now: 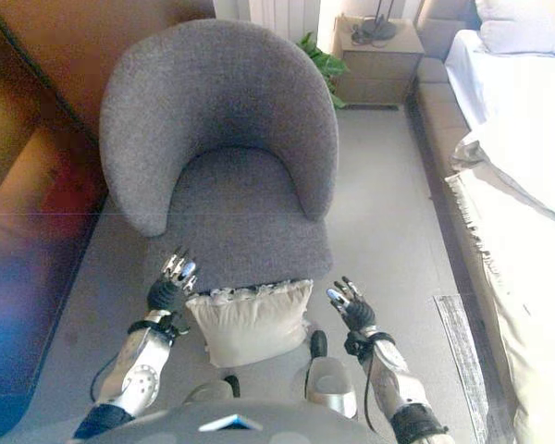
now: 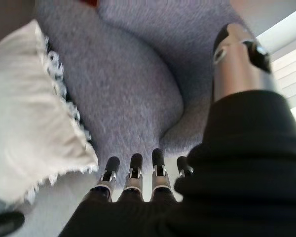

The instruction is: Pick up the cushion and take it to the sofa

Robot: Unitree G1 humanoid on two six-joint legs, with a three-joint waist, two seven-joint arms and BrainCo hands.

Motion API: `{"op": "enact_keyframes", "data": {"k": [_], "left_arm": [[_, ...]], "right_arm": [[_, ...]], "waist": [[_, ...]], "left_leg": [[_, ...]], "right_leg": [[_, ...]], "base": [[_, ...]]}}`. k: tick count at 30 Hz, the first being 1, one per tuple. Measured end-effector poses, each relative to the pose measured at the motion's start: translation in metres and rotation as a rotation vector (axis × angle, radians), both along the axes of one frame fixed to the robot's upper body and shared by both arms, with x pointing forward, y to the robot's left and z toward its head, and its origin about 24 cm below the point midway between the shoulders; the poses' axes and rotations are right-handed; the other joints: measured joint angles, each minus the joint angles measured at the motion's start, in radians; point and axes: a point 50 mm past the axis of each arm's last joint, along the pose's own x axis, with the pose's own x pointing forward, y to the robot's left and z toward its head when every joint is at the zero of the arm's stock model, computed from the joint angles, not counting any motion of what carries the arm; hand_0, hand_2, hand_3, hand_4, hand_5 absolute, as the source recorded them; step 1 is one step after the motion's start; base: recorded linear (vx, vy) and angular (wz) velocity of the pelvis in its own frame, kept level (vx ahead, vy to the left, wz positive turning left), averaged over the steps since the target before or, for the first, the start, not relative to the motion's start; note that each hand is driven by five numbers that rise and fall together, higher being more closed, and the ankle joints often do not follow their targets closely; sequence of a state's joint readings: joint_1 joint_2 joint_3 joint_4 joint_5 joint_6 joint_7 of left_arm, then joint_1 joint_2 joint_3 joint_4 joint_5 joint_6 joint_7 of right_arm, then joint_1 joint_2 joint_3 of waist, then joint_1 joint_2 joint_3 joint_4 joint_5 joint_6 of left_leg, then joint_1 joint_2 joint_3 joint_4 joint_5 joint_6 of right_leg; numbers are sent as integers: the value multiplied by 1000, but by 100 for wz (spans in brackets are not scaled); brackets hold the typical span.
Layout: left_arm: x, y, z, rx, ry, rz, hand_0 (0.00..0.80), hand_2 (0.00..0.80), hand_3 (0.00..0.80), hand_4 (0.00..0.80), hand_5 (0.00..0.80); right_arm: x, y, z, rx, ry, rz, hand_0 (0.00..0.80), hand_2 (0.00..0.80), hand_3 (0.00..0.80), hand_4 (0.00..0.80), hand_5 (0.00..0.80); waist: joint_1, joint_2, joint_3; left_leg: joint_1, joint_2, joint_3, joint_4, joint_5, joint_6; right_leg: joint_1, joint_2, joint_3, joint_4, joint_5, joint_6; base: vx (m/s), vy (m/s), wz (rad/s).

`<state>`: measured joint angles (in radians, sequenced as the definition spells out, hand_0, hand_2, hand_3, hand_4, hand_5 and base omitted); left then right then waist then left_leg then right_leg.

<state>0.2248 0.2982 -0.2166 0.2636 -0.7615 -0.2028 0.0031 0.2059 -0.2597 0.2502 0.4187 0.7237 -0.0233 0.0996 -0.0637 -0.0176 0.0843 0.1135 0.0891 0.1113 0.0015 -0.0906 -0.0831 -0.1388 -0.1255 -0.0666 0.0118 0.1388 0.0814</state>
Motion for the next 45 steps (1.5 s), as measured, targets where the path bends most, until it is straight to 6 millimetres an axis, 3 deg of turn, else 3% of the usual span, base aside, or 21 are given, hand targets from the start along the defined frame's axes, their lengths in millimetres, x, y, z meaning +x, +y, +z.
{"op": "enact_keyframes", "data": {"k": [8, 10, 12, 13, 14, 15, 16, 18, 21, 23, 26, 33, 36, 38, 41, 45], "left_arm": [[0, 2, 0, 6, -11, -15, 0, 0, 0, 0, 0], [-1, 2, -2, 7, -2, -20, 0, 0, 0, 0, 0], [-2, 6, -4, 20, 5, -18, 0, 0, 0, 0, 0], [-3, 8, -3, 27, 0, -12, 0, 0, 0, 0, 0], [-3, 11, -4, 33, 1, -6, 0, 0, 0, 0, 0], [-1, 9, -5, 31, 7, -10, 0, 0, 0, 0, 0], [1, 7, -2, 24, -10, -10, 0, 0, 0, 0, 0], [-2, 16, 0, 45, -18, 1, 0, 0, 0, 0, 0], [-1, 31, 3, 89, -13, 8, 0, 0, 0, 0, 0], [-4, 26, -1, 71, 3, 15, 0, 0, 0, 0, 0], [-7, 19, -4, 40, 10, 23, 0, 0, 0, 0, 0], [-8, 20, -4, 45, 9, 17, 0, 0, 0, 0, 0], [-7, 20, -3, 47, 9, 15, 0, 0, 0, 0, 0], [-7, 20, -3, 47, 8, 12, 0, 0, 0, 0, 0], [-3, 18, -1, 45, -3, -3, 0, 0, 0, 0, 0], [-2, 22, 0, 65, 11, -27, 0, 0, 0, 0, 0]], "right_arm": [[5, 0, 2, -12, -11, -4, 0, 0, 0, 0, 0], [5, 0, 2, -14, -11, -8, 0, 0, 0, 0, 0], [5, 3, 1, -4, -11, -7, 0, 0, 0, 0, 0], [14, 5, 5, -2, -34, 8, 0, 0, 0, 0, 0], [24, 8, 8, -2, -58, 28, 0, 0, 0, 0, 0], [23, 7, 7, -8, -55, 36, 0, 0, 0, 0, 0], [12, 4, 1, -14, -16, 41, 0, 0, 0, 0, 0], [5, 5, -3, -6, 3, 43, 0, 0, 0, 0, 0], [5, 6, -1, -2, -16, 32, 0, 0, 0, 0, 0], [15, 1, 5, -27, -43, 36, 0, 0, 0, 0, 0], [16, -8, 7, -55, -47, 28, 0, 0, 0, 0, 0], [5, -4, 1, -32, -16, 0, 0, 0, 0, 0, 0], [5, 1, 0, -14, -16, -4, 0, 0, 0, 0, 0], [5, 2, 1, -10, -19, -5, 0, 0, 0, 0, 0], [4, 1, 1, -15, -28, -14, 0, 0, 0, 0, 0], [-8, -1, -4, -19, 1, -27, 0, 0, 0, 0, 0]], "waist": [[5, -1, -4], [8, -4, -3], [29, -20, 7], [50, -19, 15], [64, 1, 27], [46, 26, 40], [55, 43, 39], [74, 23, 32], [81, -35, 15], [80, -11, 31], [82, 0, 28], [78, -42, 15], [79, -45, 15], [78, -42, 16], [77, -23, 28], [57, -16, 35]], "left_leg": [[10, -22, 14, -11, -1, -4], [14, -35, 25, -8, -7, 6], [8, -56, 65, 18, -26, 29], [-31, -74, 82, 63, -54, 69], [-75, -37, 97, 111, -64, 60], [-93, -7, 101, 136, -63, 60], [-87, 19, 104, 125, -47, 51], [-76, 18, 91, 115, -26, 36], [-147, -16, 40, 143, -16, 19], [-176, -11, 26, 157, -8, 20], [-177, -9, 16, 169, -6, 21], [-178, -42, 21, 170, -12, 38], [-180, -54, 23, 184, -22, 51], [-198, -57, 23, 194, -28, 60], [-215, -53, 14, 199, -23, 75], [-185, -61, 0, 158, 4, 106]], "right_leg": [[17, -10, 6, -37, 39, 13], [13, -20, 3, -29, 44, 17], [-23, -25, -14, -3, 79, 10], [-68, -19, -13, -13, 147, 57], [-106, -15, -20, 23, 172, 120], [-165, -19, -68, 268, 26, 31], [-170, -26, -98, 455, -83, -6], [-77, -55, -105, 501, -200, 20], [92, -55, -67, 202, -274, 51], [99, -35, -62, 155, -258, 42], [103, -28, -50, 158, -256, 38], [98, -64, -50, 168, -250, 46], [94, -77, -52, 182, -243, 37], [73, -85, -56, 219, -236, 26], [13, -82, -54, 307, -194, -15], [-63, -110, -50, 444, -138, -6]], "base": [[-13, 103, -5], [-43, 158, -18], [-91, 176, -70], [-55, 112, -121], [-5, 46, -86], [57, -52, -17], [75, -110, 32], [54, -152, 22], [32, -64, 36], [61, 19, 15], [80, 50, 2], [49, 63, 0], [25, 77, 0], [7, 87, 0], [7, 56, 4], [60, -75, 12]]}}
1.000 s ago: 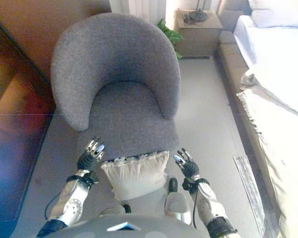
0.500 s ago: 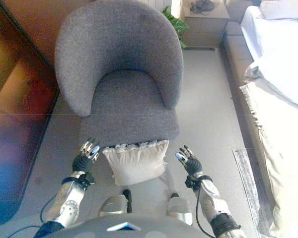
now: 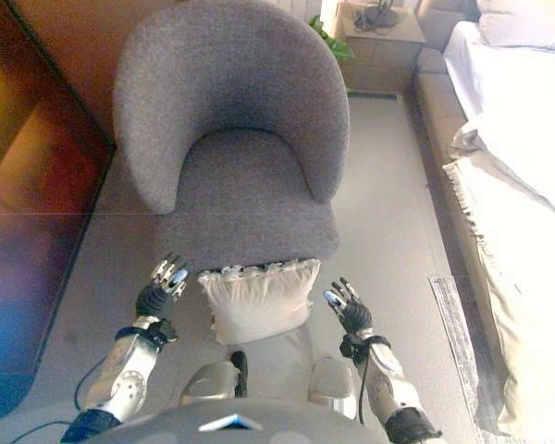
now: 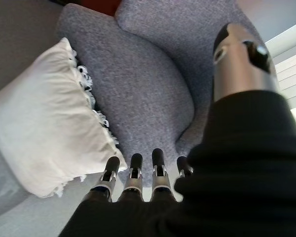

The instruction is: Pick up the cushion and take it to the sofa

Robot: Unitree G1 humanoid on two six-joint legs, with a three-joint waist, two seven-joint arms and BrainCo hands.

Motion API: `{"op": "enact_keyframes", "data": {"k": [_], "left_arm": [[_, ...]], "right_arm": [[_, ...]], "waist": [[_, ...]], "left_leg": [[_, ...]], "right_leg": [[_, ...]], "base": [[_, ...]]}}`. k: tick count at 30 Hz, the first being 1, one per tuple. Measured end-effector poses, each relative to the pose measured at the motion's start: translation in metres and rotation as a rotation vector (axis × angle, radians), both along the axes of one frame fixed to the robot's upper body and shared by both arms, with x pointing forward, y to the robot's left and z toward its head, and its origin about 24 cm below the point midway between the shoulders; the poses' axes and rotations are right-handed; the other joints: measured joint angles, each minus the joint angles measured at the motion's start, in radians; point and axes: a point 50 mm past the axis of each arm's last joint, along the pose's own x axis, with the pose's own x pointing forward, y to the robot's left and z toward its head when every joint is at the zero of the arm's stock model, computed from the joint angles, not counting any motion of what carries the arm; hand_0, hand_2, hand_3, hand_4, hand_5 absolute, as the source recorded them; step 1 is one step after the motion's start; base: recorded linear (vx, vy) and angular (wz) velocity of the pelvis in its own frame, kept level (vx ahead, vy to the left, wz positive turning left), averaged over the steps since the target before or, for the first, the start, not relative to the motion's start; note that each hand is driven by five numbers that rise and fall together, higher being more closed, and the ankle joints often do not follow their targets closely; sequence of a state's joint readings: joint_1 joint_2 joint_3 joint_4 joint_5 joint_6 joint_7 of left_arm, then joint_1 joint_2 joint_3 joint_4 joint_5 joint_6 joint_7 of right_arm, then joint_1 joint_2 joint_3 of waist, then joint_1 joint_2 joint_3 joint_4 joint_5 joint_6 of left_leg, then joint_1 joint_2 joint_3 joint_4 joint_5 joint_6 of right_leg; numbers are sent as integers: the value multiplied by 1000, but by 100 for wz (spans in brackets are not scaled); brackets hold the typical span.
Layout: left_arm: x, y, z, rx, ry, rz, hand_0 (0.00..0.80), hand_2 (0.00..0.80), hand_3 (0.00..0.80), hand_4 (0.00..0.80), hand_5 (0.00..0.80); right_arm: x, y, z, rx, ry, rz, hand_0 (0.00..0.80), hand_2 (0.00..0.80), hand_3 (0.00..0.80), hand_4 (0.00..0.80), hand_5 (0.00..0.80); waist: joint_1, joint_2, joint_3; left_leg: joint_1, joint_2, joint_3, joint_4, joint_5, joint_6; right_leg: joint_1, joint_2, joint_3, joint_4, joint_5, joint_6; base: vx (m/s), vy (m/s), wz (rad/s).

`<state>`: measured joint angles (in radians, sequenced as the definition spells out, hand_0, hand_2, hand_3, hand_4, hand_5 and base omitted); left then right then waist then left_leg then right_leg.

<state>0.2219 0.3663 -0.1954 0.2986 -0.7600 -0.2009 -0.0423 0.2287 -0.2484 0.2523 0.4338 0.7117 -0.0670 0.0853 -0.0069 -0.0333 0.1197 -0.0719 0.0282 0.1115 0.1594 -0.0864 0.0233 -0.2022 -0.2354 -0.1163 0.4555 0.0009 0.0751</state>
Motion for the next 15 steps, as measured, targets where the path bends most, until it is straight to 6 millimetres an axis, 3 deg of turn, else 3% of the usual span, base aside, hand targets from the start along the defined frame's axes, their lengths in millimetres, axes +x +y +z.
{"op": "enact_keyframes", "data": {"k": [2, 5, 6, 8, 9, 12, 15], "left_arm": [[-1, 4, 0, 13, 7, -1, 0, 0, 0, 0, 0], [-1, 0, -1, 15, 12, -16, 0, 0, 0, 0, 0], [-2, -1, -2, 13, 18, -19, 0, 0, 0, 0, 0], [-4, 1, -2, 22, 27, -16, 0, 0, 0, 0, 0], [-6, -1, -4, 15, 35, -2, 0, 0, 0, 0, 0], [-14, -3, -9, -3, 55, 12, 0, 0, 0, 0, 0], [-18, -3, -12, -5, 71, 19, 0, 0, 0, 0, 0]], "right_arm": [[-5, 0, -1, 3, 11, -6, 0, 0, 0, 0, 0], [-4, -1, -1, 7, 8, -8, 0, 0, 0, 0, 0], [-2, 0, -1, 9, 7, -5, 0, 0, 0, 0, 0], [-3, 2, -2, 20, 9, 1, 0, 0, 0, 0, 0], [-1, 1, -2, 15, 9, 4, 0, 0, 0, 0, 0], [5, -1, 2, 13, -10, 7, 0, 0, 0, 0, 0], [9, -1, 4, 15, -19, 7, 0, 0, 0, 0, 0]], "waist": [[-6, -4, -1], [-10, -19, -1], [-9, -24, -1], [-4, -67, -6], [-4, -62, 2], [-2, -41, -3], [-4, -34, -6]], "left_leg": [[13, -3, -4, -21, 12, 6], [8, -9, -7, -26, 15, 0], [11, -10, -10, -28, 16, -9], [22, -28, -23, -25, 18, -38], [26, -12, -30, -19, 14, -52], [36, 46, -36, -20, 0, -88], [44, 75, -55, -30, 0, -91]], "right_leg": [[-3, -1, 4, -24, -20, 12], [8, 10, 26, -166, -6, 35], [23, 10, 26, -228, 6, 48], [81, -2, 24, -312, 36, 72], [110, 14, 22, -337, 29, 73], [133, 78, 14, -358, 12, 38], [145, 112, 8, -356, -3, 17]], "base": [[29, -175, 13], [40, -221, 5], [79, -201, 13], [90, -199, 22], [108, -180, 18], [111, -130, -2], [72, -102, 10]]}}
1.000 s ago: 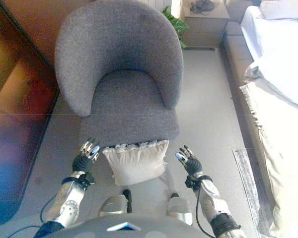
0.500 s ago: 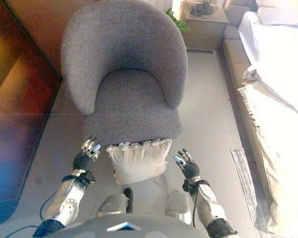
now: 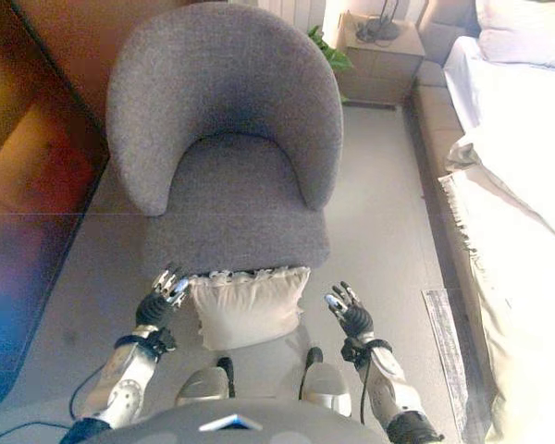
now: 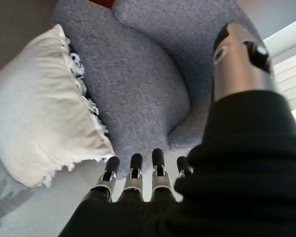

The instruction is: Pick up the cushion and take it to the sofa

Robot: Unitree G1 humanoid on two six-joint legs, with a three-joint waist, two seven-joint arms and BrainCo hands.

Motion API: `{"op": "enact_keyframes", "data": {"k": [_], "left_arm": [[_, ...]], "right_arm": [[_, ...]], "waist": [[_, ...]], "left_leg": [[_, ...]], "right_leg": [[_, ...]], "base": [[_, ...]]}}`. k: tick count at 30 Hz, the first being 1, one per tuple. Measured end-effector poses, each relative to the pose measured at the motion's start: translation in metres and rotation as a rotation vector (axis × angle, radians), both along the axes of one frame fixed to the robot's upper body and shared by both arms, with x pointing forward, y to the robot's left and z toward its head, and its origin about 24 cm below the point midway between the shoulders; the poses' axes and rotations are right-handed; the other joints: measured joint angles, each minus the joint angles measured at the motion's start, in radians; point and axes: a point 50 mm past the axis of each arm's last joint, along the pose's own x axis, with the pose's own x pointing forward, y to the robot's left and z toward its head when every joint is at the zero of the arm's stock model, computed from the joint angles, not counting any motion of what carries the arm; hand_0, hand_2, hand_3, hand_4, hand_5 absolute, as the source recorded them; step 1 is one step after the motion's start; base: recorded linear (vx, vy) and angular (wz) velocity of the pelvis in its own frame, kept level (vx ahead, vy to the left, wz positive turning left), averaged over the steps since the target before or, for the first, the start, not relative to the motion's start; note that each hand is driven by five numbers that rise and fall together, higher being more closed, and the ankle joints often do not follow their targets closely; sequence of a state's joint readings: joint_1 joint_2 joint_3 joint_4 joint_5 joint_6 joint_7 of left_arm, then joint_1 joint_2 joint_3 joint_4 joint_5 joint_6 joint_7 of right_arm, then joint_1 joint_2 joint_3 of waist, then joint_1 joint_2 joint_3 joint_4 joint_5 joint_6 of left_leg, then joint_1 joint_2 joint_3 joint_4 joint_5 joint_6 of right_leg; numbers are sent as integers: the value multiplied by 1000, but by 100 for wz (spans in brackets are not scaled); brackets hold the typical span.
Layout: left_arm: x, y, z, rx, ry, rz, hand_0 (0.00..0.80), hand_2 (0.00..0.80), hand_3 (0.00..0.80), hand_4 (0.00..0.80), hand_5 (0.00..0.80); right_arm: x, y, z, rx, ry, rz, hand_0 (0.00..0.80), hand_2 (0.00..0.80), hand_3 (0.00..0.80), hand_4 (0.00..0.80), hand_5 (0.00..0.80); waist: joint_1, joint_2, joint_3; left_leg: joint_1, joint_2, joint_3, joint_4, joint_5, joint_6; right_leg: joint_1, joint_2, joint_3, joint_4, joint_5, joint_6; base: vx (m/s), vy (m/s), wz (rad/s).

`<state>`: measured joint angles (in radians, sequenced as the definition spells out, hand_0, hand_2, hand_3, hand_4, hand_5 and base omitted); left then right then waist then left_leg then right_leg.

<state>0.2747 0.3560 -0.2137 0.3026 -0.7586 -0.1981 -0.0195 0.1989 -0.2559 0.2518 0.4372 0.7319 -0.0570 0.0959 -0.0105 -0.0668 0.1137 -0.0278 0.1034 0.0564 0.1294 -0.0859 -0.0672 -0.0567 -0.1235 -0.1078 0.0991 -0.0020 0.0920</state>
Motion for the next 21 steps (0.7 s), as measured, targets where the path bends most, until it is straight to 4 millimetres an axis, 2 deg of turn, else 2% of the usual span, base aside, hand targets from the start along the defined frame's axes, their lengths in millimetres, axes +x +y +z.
{"op": "enact_keyframes", "data": {"k": [2, 3, 5, 9, 12, 15, 18, 21], "left_arm": [[1, -2, 0, -5, -2, 1, 0, 0, 0, 0, 0], [0, -2, -1, -5, 0, 4, 0, 0, 0, 0, 0], [0, -3, -1, 1, 3, 7, 0, 0, 0, 0, 0], [1, -4, -5, 63, 17, 5, 0, 0, 0, 0, 0], [1, -2, -9, 82, 39, 16, 0, 0, 0, 0, 0], [1, -2, -16, 103, 68, 3, 0, 0, 0, 0, 0], [5, -4, -19, 153, 81, -33, 0, 0, 0, 0, 0], [10, -4, -19, 172, 77, -48, 0, 0, 0, 0, 0]], "right_arm": [[-1, 0, 0, -2, 3, 3, 0, 0, 0, 0, 0], [-2, 0, -1, -5, 7, 5, 0, 0, 0, 0, 0], [-2, -2, -1, -10, 9, 12, 0, 0, 0, 0, 0], [1, -6, 0, -74, 7, 72, 0, 0, 0, 0, 0], [8, -12, 3, -137, -2, 107, 0, 0, 0, 0, 0], [10, -20, 0, -182, 20, 94, 0, 0, 0, 0, 0], [7, -23, -8, -199, 65, 66, 0, 0, 0, 0, 0], [9, -21, -9, -221, 61, 43, 0, 0, 0, 0, 0]], "waist": [[0, 7, -3], [0, 12, -7], [-1, 22, -10], [-1, 40, -17], [-1, 58, -6], [0, 76, 3], [0, 77, 6], [0, 67, 14]], "left_leg": [[0, 10, -3, -6, 3, -3], [2, 13, -5, -15, 13, -19], [5, 17, -5, -24, 20, -27], [-7, 15, -3, -8, 19, -23], [-18, 13, -4, 18, 13, -15], [-35, 9, -2, 10, 9, -13], [-57, -2, 2, 10, 19, -4], [-72, -15, 13, 26, 24, -9]], "right_leg": [[0, 10, -6, 0, -4, -7], [-1, 13, -8, -1, -5, -8], [-1, 15, -10, -5, -5, -8], [-19, 12, -7, 2, -8, -6], [-23, 5, -7, 13, -14, -12], [-39, -3, -8, 28, -20, -5], [-64, -21, -20, 44, -22, -2], [-98, -44, -30, 91, -28, 5]], "base": [[39, -106, 6], [8, -105, 4], [-22, -90, 2], [-52, -18, -1], [-9, 139, 1], [-53, 172, 2], [-27, 149, 11], [-28, 81, 7]]}}
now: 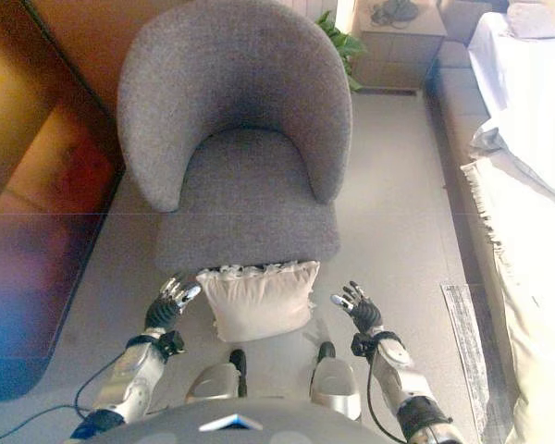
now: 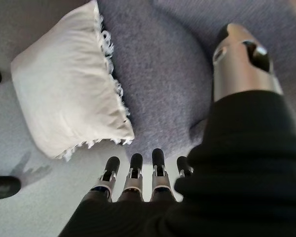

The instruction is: Pick up the cushion and take it to the sofa

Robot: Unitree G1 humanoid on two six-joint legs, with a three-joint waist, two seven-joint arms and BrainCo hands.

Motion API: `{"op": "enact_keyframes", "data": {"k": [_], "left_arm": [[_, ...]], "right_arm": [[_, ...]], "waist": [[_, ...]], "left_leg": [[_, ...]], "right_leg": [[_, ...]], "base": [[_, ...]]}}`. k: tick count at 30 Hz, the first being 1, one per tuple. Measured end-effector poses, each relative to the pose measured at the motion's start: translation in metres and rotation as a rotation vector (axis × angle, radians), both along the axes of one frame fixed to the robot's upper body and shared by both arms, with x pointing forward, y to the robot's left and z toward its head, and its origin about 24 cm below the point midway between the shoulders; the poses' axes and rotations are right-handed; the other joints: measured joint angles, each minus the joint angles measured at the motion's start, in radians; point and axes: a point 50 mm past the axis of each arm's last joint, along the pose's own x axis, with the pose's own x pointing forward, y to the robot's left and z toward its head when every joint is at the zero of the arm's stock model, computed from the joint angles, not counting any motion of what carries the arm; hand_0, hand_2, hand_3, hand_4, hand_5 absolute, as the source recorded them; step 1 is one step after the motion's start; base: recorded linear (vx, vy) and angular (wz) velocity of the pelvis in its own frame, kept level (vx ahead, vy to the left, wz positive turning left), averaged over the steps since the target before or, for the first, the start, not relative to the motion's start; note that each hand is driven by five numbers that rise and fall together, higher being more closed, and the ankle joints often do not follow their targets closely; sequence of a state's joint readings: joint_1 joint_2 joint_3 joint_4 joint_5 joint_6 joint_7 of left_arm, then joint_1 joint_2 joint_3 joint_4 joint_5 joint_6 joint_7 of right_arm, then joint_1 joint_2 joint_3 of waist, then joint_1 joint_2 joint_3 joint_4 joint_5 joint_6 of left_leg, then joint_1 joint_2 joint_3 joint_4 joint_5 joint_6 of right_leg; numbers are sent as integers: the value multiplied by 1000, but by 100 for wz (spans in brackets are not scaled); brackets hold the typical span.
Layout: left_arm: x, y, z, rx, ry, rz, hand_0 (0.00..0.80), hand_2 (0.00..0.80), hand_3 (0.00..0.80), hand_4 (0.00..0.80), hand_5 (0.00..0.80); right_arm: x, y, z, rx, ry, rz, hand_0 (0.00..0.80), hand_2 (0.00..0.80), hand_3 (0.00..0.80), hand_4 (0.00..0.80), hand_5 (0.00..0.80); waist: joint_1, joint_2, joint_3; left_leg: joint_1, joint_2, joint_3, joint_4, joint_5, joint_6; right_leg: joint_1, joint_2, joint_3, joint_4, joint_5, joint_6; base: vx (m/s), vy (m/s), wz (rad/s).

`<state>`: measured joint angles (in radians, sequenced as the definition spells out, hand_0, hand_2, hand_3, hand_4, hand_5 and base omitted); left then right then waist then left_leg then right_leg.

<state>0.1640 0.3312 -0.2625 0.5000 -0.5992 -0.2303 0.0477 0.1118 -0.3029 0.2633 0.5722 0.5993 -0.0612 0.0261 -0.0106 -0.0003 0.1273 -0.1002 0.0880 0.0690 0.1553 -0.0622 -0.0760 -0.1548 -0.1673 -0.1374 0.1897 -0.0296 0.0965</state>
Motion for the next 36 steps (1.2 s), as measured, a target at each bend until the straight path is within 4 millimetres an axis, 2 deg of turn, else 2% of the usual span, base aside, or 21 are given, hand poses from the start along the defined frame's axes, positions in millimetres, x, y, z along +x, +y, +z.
{"op": "enact_keyframes", "data": {"k": [5, 8, 14, 17, 20, 23, 24, 27, 29, 31, 36], "left_arm": [[21, 2, 11, 18, -65, -16, 0, 0, 0, 0, 0], [27, 3, 15, 19, -85, -20, 0, 0, 0, 0, 0], [26, -3, 15, -8, -99, -12, 0, 0, 0, 0, 0], [31, -9, 19, -49, -129, -5, 0, 0, 0, 0, 0], [34, -19, 22, -101, -154, -7, 0, 0, 0, 0, 0], [33, -25, 23, -185, -172, -40, 0, 0, 0, 0, 0], [32, -26, 22, -288, -170, -45, 0, 0, 0, 0, 0], [24, -39, 18, -748, -220, -59, 0, 0, 0, 0, 0], [15, -52, 19, -959, -280, -106, 0, 0, 0, 0, 0], [13, -60, 20, -1045, -313, -143, 0, 0, 0, 0, 0], [9, -54, 21, -1096, -349, -118, 0, 0, 0, 0, 0]], "right_arm": [[25, 7, 12, -33, -80, 9, 0, 0, 0, 0, 0], [37, 6, 18, -47, -114, 13, 0, 0, 0, 0, 0], [32, 17, 24, 0, -153, 55, 0, 0, 0, 0, 0], [31, 21, 24, 28, -167, 66, 0, 0, 0, 0, 0], [34, 26, 27, 79, -181, 48, 0, 0, 0, 0, 0], [36, 37, 30, 234, -200, 27, 0, 0, 0, 0, 0], [36, 42, 31, 354, -205, 20, 0, 0, 0, 0, 0], [32, 66, 39, 775, -275, 61, 0, 0, 0, 0, 0], [28, 78, 43, 966, -328, 97, 0, 0, 0, 0, 0], [27, 83, 47, 1064, -352, 115, 0, 0, 0, 0, 0], [18, 79, 43, 1114, -345, 122, 0, 0, 0, 0, 0]], "waist": [[2, -29, 60], [2, -20, 70], [1, -17, 65], [1, -17, 50], [1, -20, 36], [2, -25, 24], [2, -25, 18], [2, -26, 3], [2, -26, -13], [2, -24, -22], [1, -13, -40]], "left_leg": [[-43, -7, 10, 62, -14, 5], [-47, -7, 14, 24, 5, 14], [50, -5, 31, -148, 81, 2], [74, -4, 32, -204, 110, -7], [100, 1, 32, -221, 111, -10], [125, 2, 32, -231, 111, -10], [130, 2, 31, -233, 110, -11], [144, 2, 32, -242, 105, -7], [145, 3, 32, -242, 104, -9], [146, 3, 31, -242, 104, -9], [146, 4, 31, -242, 104, -9]], "right_leg": [[-38, -27, 4, 32, 1, 4], [-27, -21, -5, -39, 42, 9], [75, 10, -14, -230, 140, 6], [100, 19, -35, -279, 162, 5], [119, 25, -36, -279, 153, 5], [140, 26, -36, -279, 146, 7], [146, 25, -36, -279, 143, 8], [162, 24, -36, -279, 136, 7], [163, 24, -36, -279, 134, 7], [164, 24, -36, -279, 133, 8], [165, 25, -36, -279, 132, 9]], "base": [[-70, -74, -5], [-35, -85, -5], [-7, -71, -4], [-9, -40, 5], [54, -55, 1], [62, -45, 3], [66, -27, 1], [76, -24, 1], [58, -10, 1], [19, 1, 1], [0, 0, 0]]}}
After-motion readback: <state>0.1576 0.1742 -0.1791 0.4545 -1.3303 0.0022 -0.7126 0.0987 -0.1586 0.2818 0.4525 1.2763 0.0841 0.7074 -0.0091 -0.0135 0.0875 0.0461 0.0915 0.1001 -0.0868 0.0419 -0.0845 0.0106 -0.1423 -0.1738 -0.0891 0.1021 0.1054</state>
